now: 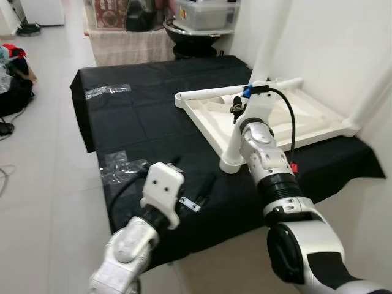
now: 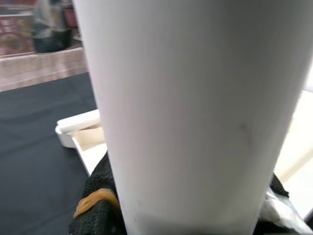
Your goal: Building children table
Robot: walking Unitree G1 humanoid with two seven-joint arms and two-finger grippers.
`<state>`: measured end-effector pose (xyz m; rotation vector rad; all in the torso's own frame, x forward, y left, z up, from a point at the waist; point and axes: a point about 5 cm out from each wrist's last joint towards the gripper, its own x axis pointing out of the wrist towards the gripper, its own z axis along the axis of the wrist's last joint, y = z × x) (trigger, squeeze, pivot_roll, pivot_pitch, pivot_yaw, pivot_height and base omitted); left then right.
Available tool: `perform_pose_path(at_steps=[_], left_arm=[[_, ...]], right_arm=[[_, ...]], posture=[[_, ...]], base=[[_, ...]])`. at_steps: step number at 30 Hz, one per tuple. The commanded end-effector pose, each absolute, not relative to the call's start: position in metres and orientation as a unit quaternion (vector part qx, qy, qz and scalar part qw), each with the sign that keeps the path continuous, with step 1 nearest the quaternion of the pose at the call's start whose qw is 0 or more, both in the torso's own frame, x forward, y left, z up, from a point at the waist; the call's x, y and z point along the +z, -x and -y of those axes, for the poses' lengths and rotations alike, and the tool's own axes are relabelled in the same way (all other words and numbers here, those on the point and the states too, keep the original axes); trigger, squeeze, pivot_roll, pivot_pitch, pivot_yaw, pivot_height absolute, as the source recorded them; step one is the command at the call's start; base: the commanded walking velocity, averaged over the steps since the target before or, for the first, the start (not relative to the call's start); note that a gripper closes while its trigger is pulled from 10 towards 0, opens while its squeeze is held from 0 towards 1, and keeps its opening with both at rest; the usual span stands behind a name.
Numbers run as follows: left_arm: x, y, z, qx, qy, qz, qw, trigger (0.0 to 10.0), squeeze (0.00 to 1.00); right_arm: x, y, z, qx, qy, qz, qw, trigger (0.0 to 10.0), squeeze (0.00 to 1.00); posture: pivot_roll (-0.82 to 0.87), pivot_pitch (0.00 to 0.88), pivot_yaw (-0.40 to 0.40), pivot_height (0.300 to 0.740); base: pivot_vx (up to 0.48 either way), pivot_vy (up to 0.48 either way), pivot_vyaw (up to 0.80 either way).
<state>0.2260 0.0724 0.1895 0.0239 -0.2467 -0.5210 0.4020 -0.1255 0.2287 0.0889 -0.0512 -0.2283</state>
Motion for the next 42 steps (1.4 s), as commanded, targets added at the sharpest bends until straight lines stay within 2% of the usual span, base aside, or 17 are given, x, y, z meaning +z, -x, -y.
perform_pose_path(at_steps=[1,2,5,6,11,12,13,16,17,20,23,27,28,33,40,41,42], left_arm=[[0.187,-0.226,-0.072,-0.257,-0.016,0.117,0.959,10.0,0.00],[0.187,-0.226,-0.072,-0.256,-0.016,0.117,0.959,10.0,0.00],[0.187,-0.226,-0.073,-0.256,-0.016,0.117,0.959,10.0,0.00],[0.187,-0.226,-0.073,-0.256,-0.016,0.117,0.959,10.0,0.00],[0.187,-0.226,-0.073,-0.255,-0.017,0.118,0.960,10.0,0.00],[0.187,-0.226,-0.074,-0.252,-0.018,0.118,0.960,10.0,0.00],[0.187,-0.226,-0.075,-0.251,-0.018,0.117,0.961,10.0,0.00],[0.187,-0.226,-0.075,-0.251,-0.017,0.117,0.961,10.0,0.00],[0.186,-0.226,-0.075,-0.252,-0.017,0.116,0.961,10.0,0.00],[0.186,-0.226,-0.074,-0.253,-0.016,0.116,0.960,10.0,0.00],[0.187,-0.227,-0.072,-0.257,-0.015,0.117,0.959,10.0,0.00],[0.187,-0.227,-0.071,-0.257,-0.014,0.118,0.959,10.0,0.00],[0.187,-0.226,-0.072,-0.257,-0.015,0.118,0.959,10.0,0.00],[0.188,-0.225,-0.072,-0.256,-0.015,0.119,0.959,10.0,0.00],[0.188,-0.224,-0.072,-0.256,-0.017,0.120,0.959,10.0,0.00],[0.188,-0.223,-0.072,-0.255,-0.017,0.120,0.959,10.0,0.00],[0.188,-0.223,-0.072,-0.255,-0.017,0.120,0.959,10.0,0.00]], right_arm=[[0.237,-0.397,0.131,-0.155,-0.056,0.043,0.985,0.0,0.00],[0.239,-0.396,0.119,-0.126,-0.069,0.049,0.988,10.0,0.00],[0.244,-0.396,0.104,-0.089,-0.072,0.063,0.991,10.0,0.00],[0.247,-0.397,0.099,-0.054,-0.074,0.078,0.993,10.0,1.00],[0.249,-0.402,0.098,0.009,-0.061,0.093,0.994,10.0,1.00],[0.247,-0.405,0.111,0.020,-0.036,0.073,0.997,10.0,0.13],[0.247,-0.406,0.114,0.061,-0.031,0.055,0.996,10.0,0.00],[0.247,-0.407,0.115,0.092,-0.030,0.045,0.994,10.0,0.00],[0.245,-0.404,0.117,0.208,-0.061,0.010,0.976,10.0,0.00],[0.244,-0.398,0.119,0.283,-0.061,0.003,0.957,10.0,0.00],[0.244,-0.384,0.119,0.425,-0.045,0.019,0.904,10.0,0.00],[0.244,-0.379,0.116,0.483,-0.044,0.034,0.874,10.0,0.00],[0.243,-0.380,0.105,0.524,-0.052,0.042,0.849,10.0,0.00],[0.242,-0.380,0.088,0.569,-0.076,0.040,0.818,10.0,0.00],[0.234,-0.387,0.070,0.548,-0.060,0.008,0.834,10.0,0.00],[0.231,-0.388,0.066,0.532,-0.040,0.004,0.846,0.4,0.00],[0.231,-0.388,0.066,0.532,-0.040,0.004,0.846,0.4,0.00]], posture=[[0.04,0.034,-0.098,0.740],[0.04,0.034,-0.098,0.740],[0.04,0.034,-0.098,0.740],[0.03,0.032,-0.098,0.740],[0.04,0.032,-0.105,0.740],[0.04,0.033,-0.106,0.740],[0.04,0.035,-0.105,0.740],[0.04,0.036,-0.103,0.740],[0.03,0.037,-0.101,0.740],[0.03,0.036,-0.100,0.740],[0.03,0.034,-0.099,0.740],[0.04,0.032,-0.101,0.740],[0.05,0.025,-0.104,0.740],[0.06,0.021,-0.110,0.740],[0.07,0.015,-0.118,0.740],[0.07,0.013,-0.120,0.740],[0.07,0.013,-0.120,0.740]], base=[[0.000,0.000,0.00],[0.000,0.000,0.00],[0.000,0.000,0.00],[0.000,0.000,0.00],[0.000,0.000,0.00],[0.000,0.000,0.00],[0.000,0.000,0.00],[0.000,0.000,0.00],[0.000,0.000,0.00],[0.000,0.000,0.00],[0.000,0.000,0.00],[0.000,0.000,0.00],[0.000,0.000,0.00],[0.000,0.000,0.00],[0.000,0.000,0.00],[0.000,0.000,0.00],[0.000,0.000,0.00]])
